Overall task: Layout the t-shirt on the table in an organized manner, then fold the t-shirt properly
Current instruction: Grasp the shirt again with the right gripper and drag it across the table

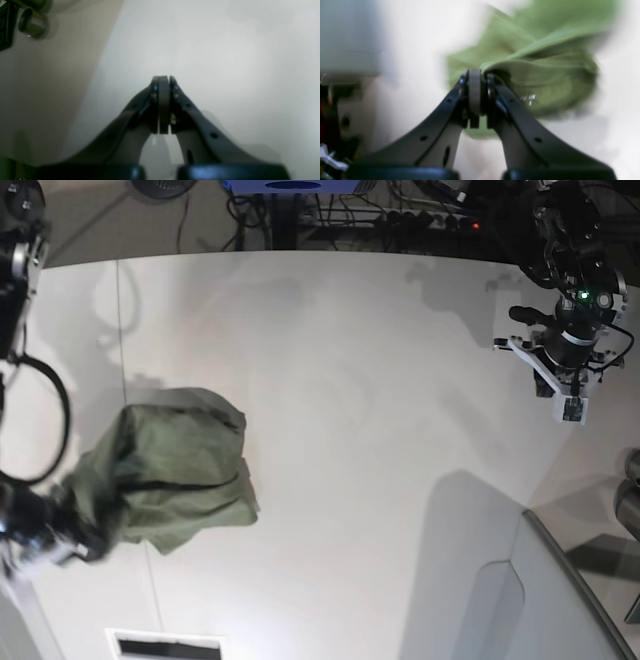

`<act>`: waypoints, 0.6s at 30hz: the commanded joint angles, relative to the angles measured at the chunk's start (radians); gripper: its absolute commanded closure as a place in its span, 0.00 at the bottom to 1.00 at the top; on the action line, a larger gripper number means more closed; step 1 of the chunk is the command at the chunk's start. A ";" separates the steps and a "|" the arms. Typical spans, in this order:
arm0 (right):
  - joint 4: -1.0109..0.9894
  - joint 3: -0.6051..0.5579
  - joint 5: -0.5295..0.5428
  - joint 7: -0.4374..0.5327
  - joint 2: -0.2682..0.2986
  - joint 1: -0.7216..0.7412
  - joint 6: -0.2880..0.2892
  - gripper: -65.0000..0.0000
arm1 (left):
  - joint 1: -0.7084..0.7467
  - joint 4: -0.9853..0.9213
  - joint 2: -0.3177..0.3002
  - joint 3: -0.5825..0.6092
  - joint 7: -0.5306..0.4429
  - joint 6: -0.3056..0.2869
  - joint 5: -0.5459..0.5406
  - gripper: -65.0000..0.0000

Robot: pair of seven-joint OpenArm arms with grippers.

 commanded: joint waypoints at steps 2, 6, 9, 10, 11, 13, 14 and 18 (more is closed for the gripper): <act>0.065 -0.123 0.018 -0.053 -0.036 0.088 0.007 1.00 | -0.002 0.016 -0.010 -0.007 -0.018 0.004 -0.004 1.00; 0.204 -0.201 0.014 -0.156 -0.109 0.097 -0.012 1.00 | -0.004 0.016 -0.012 -0.038 -0.018 0.004 -0.004 1.00; 0.208 -0.060 0.013 -0.119 -0.095 -0.017 -0.069 1.00 | -0.005 0.008 -0.014 -0.061 -0.018 0.002 -0.004 1.00; 0.208 0.000 0.013 -0.102 -0.077 -0.057 -0.072 1.00 | -0.005 -0.001 -0.018 -0.061 -0.020 0.002 -0.004 1.00; 0.208 0.064 0.014 -0.085 -0.052 -0.106 -0.067 1.00 | -0.007 -0.009 -0.020 -0.061 -0.020 0.002 -0.004 1.00; 0.217 0.176 0.018 -0.067 -0.013 -0.185 -0.067 1.00 | -0.010 -0.025 -0.020 -0.057 -0.021 0.002 -0.004 1.00; 0.227 0.240 0.019 -0.067 0.004 -0.232 -0.059 1.00 | -0.011 -0.035 -0.018 -0.056 -0.021 0.002 -0.005 1.00; 0.284 0.392 0.019 -0.066 0.012 -0.379 -0.033 1.00 | -0.051 -0.087 -0.012 -0.053 -0.021 0.002 -0.005 1.00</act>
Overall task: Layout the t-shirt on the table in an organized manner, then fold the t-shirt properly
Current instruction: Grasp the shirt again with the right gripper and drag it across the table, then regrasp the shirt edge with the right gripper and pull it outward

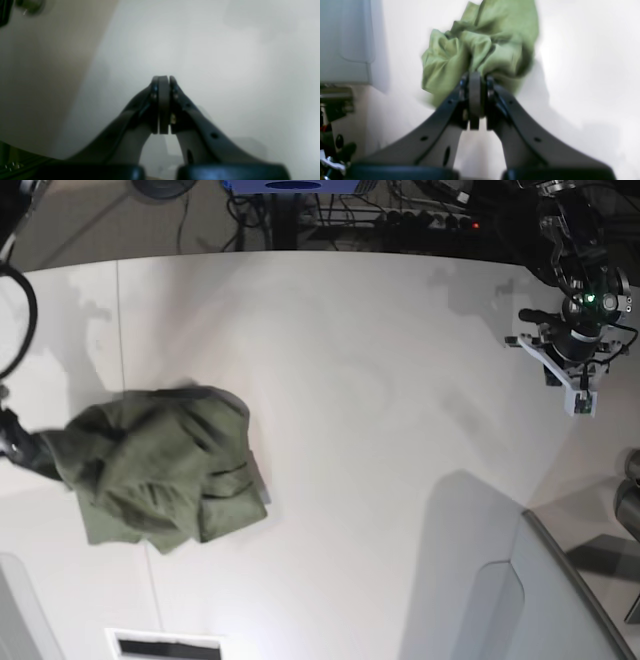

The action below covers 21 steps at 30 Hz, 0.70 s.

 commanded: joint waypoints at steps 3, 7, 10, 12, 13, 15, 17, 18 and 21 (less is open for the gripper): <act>0.037 0.002 0.008 0.014 0.018 -0.056 0.026 1.00 | -0.027 -0.001 -0.010 0.049 -0.024 0.001 -0.005 1.00; 0.028 0.055 0.006 0.066 0.019 -0.126 0.021 1.00 | -0.027 0.001 -0.009 0.072 -0.024 0.003 -0.005 1.00; 0.000 0.167 0.006 0.122 0.024 -0.166 0.021 1.00 | -0.027 -0.002 -0.009 0.072 -0.024 0.003 -0.005 1.00; -0.044 0.250 0.006 0.119 0.039 -0.168 0.021 1.00 | -0.027 -0.007 -0.012 0.068 -0.024 0.003 -0.005 1.00; -0.073 0.281 0.006 0.120 0.048 -0.168 0.021 1.00 | -0.027 -0.007 -0.014 0.065 -0.024 0.003 -0.005 1.00; -0.164 0.327 0.006 0.128 0.062 -0.168 0.027 1.00 | -0.027 -0.007 -0.017 0.061 -0.025 0.003 -0.005 1.00; -0.262 0.309 0.006 0.129 0.107 -0.162 0.030 1.00 | -0.027 -0.007 -0.017 0.061 -0.025 0.003 -0.005 1.00; -0.313 0.272 0.006 0.131 0.124 -0.139 0.030 1.00 | -0.027 -0.007 -0.017 0.062 -0.025 0.003 -0.005 1.00; -0.428 0.184 0.006 0.177 0.160 -0.102 0.027 1.00 | -0.029 -0.007 -0.017 0.068 -0.025 0.003 -0.005 1.00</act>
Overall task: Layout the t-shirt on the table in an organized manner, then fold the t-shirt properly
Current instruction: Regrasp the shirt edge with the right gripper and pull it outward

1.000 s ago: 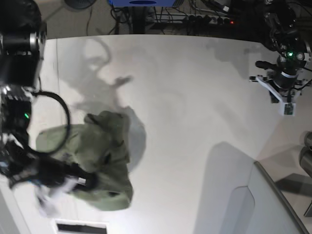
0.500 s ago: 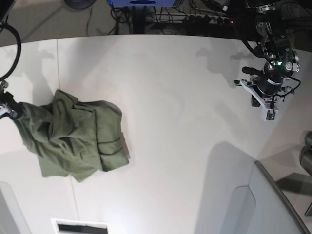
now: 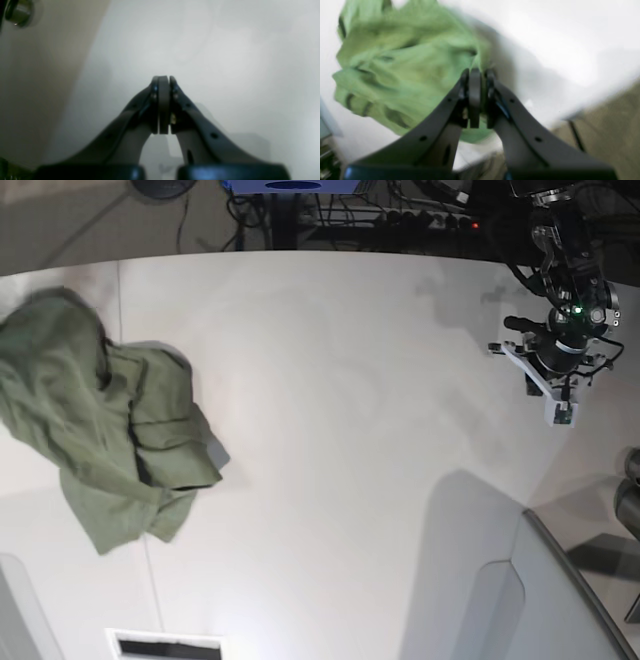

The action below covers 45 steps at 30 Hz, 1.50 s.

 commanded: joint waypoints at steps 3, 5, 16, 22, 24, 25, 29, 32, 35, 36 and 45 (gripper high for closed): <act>0.001 0.007 0.014 0.034 0.031 0.031 0.005 0.99 | -0.007 0.016 -0.012 -0.005 -0.019 0.007 -0.002 1.00; 0.027 0.001 0.016 0.034 0.035 0.033 0.006 0.91 | -0.007 0.016 -0.012 -0.005 -0.019 0.007 -0.002 1.00; 0.193 -0.097 0.006 0.041 0.050 0.116 0.010 0.11 | -0.003 0.014 -0.024 -0.014 -0.019 0.007 -0.002 1.00; -0.168 -0.415 -0.256 0.162 0.088 0.366 0.128 0.16 | -0.003 0.016 -0.018 -0.003 -0.019 0.006 -0.002 1.00; -0.182 -0.483 -0.282 0.166 0.085 0.376 0.224 0.33 | -0.001 0.014 -0.015 -0.003 -0.019 0.006 -0.002 1.00; -0.172 -0.507 -0.282 0.158 0.074 0.376 0.267 0.45 | -0.001 0.010 -0.009 -0.003 -0.019 0.006 -0.002 1.00; -0.102 -0.536 -0.288 0.104 0.016 0.366 0.310 0.91 | -0.004 -0.010 -0.003 -0.002 -0.019 0.006 -0.002 1.00; 0.018 -0.556 -0.291 0.060 -0.025 0.338 0.310 0.86 | -0.006 -0.015 -0.003 -0.002 -0.019 0.006 -0.002 1.00; 0.165 -0.645 -0.291 0.055 -0.039 0.315 0.309 0.56 | -0.006 -0.015 -0.003 -0.002 -0.019 0.007 -0.002 1.00; 0.190 -0.674 -0.291 0.057 -0.041 0.313 0.304 0.44 | -0.006 -0.015 -0.003 -0.002 -0.019 0.007 -0.002 1.00; 0.095 -0.840 -0.396 0.063 -0.102 0.425 0.189 0.24 | -0.003 -0.015 -0.003 -0.002 -0.019 0.007 -0.002 1.00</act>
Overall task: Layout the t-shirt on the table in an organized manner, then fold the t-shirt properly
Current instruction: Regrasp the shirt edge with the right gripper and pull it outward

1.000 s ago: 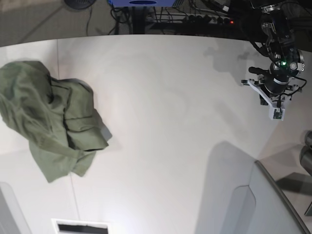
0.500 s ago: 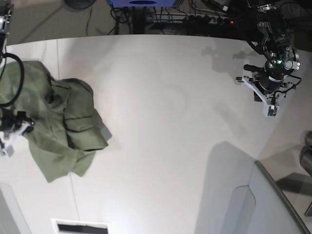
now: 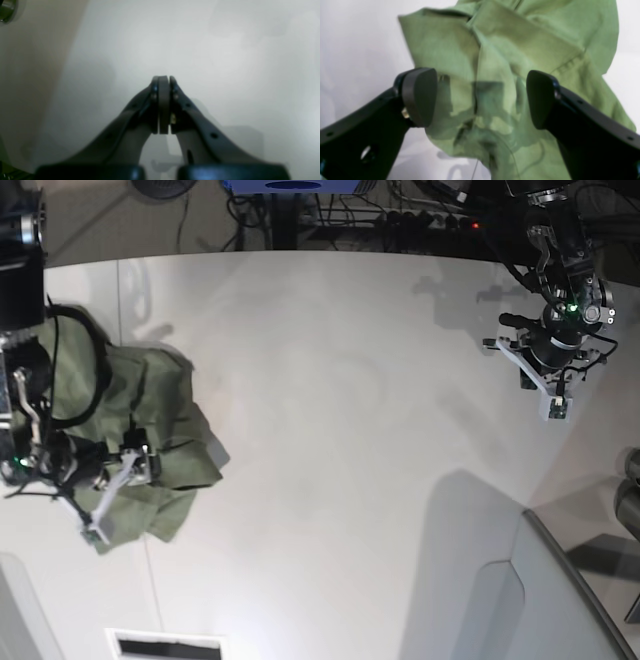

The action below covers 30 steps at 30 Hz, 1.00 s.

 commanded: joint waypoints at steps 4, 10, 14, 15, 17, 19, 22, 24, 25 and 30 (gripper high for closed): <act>-0.094 0.006 -0.060 0.047 -0.031 0.066 -0.005 0.31 | -0.002 0.016 -0.012 -0.002 -0.018 0.004 -0.004 1.00; -0.171 0.006 -0.063 0.074 -0.032 0.080 -0.005 0.72 | 0.000 0.005 -0.012 -0.003 -0.018 0.004 -0.004 1.00; -0.151 0.007 -0.060 0.008 -0.032 0.077 -0.005 0.98 | -0.007 -0.026 -0.014 -0.003 -0.018 0.002 -0.004 1.00; -0.109 0.009 -0.058 -0.013 -0.032 0.068 -0.005 0.99 | -0.008 -0.027 -0.014 -0.003 -0.018 0.002 -0.005 1.00; 0.026 0.016 -0.058 -0.052 -0.032 -0.003 -0.005 1.00 | -0.008 -0.027 -0.014 -0.003 -0.018 0.002 -0.004 1.00; 0.228 0.016 -0.057 -0.104 -0.032 -0.083 -0.005 1.00 | -0.008 -0.027 -0.018 -0.003 -0.018 0.002 -0.004 1.00; 0.467 0.018 -0.057 -0.207 -0.040 -0.213 -0.005 1.00 | -0.010 -0.026 -0.020 -0.003 -0.018 0.002 -0.004 1.00; 0.569 0.018 -0.057 -0.245 -0.072 -0.299 -0.005 1.00 | -0.022 -0.026 -0.020 -0.005 -0.018 0.002 -0.004 1.00; 0.607 0.018 -0.057 -0.251 -0.083 -0.350 -0.005 1.00 | -0.025 -0.027 -0.020 -0.006 -0.018 0.002 -0.004 1.00; 0.670 0.007 -0.057 -0.247 -0.104 -0.551 -0.005 1.00 | -0.030 -0.027 -0.021 -0.005 -0.018 0.002 -0.004 1.00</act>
